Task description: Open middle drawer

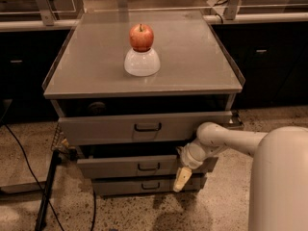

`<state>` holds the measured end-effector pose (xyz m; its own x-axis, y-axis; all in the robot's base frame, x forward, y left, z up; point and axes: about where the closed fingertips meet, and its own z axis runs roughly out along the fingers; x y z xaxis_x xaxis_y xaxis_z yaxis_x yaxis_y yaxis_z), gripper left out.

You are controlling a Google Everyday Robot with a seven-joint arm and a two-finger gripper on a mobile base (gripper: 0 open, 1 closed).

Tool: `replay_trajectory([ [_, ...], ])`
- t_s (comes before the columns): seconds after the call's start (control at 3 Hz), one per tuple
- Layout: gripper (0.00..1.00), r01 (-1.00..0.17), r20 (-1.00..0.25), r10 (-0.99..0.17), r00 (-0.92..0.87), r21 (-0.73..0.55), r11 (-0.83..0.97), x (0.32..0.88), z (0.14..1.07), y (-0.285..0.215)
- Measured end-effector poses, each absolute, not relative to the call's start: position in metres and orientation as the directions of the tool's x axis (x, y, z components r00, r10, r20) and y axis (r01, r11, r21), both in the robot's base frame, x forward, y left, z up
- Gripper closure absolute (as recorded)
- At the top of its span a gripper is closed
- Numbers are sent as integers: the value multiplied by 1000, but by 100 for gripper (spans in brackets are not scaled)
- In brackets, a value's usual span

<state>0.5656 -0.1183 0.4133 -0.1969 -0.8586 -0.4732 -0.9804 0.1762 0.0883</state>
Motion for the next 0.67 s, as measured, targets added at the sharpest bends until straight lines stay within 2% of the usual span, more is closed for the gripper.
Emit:
replay_trajectory([
  [0.67,0,-956,-390,-888,-245,248,155,521,424,-122],
])
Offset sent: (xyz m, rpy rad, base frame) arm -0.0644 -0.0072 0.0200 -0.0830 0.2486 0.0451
